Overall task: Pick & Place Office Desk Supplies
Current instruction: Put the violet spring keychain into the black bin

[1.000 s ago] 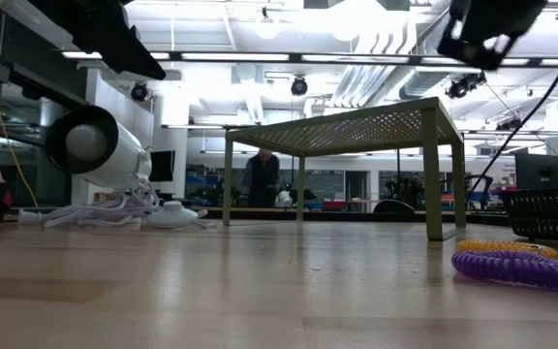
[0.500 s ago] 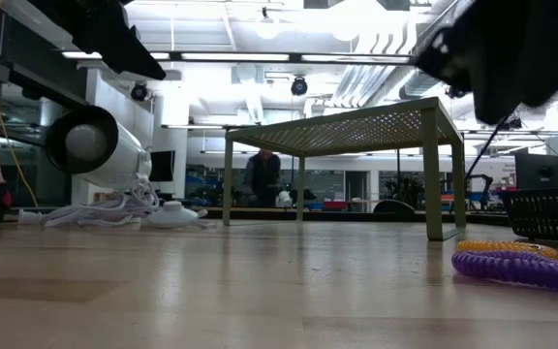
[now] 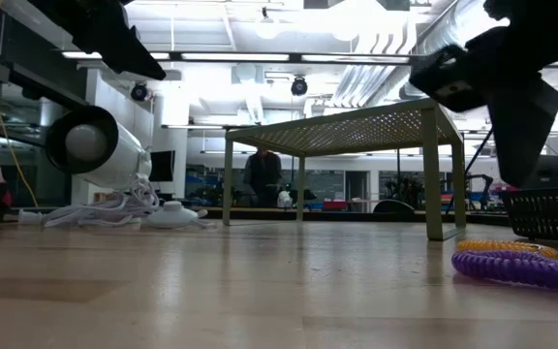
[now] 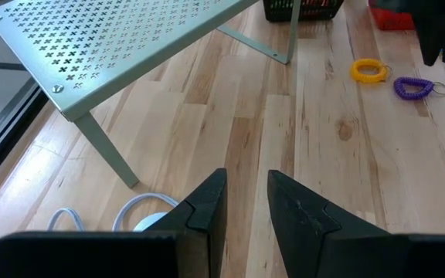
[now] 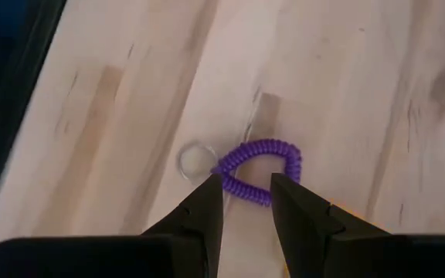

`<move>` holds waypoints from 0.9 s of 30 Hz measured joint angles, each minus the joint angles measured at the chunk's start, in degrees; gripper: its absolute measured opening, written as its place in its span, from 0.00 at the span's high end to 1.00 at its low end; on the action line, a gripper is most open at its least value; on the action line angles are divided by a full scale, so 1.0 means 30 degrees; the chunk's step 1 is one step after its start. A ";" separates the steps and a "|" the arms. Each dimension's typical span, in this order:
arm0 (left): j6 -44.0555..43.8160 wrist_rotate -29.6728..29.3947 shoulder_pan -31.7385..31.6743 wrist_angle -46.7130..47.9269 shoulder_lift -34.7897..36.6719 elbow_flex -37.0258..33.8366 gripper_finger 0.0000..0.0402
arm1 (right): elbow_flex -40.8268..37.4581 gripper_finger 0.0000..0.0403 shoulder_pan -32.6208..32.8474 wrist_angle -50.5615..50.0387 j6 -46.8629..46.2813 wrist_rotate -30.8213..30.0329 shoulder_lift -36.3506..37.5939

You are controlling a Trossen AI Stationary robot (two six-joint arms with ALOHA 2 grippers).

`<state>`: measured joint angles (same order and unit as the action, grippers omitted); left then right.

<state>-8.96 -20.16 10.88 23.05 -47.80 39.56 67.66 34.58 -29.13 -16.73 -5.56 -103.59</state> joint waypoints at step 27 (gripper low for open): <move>0.0004 0.0000 0.0006 -0.0147 -0.0003 0.0003 0.78 | -0.0013 0.76 -0.0419 0.0562 0.7701 0.1524 -0.1145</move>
<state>-8.95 -20.16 10.90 22.61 -47.81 39.57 67.62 33.33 -27.44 6.37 -0.99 -107.03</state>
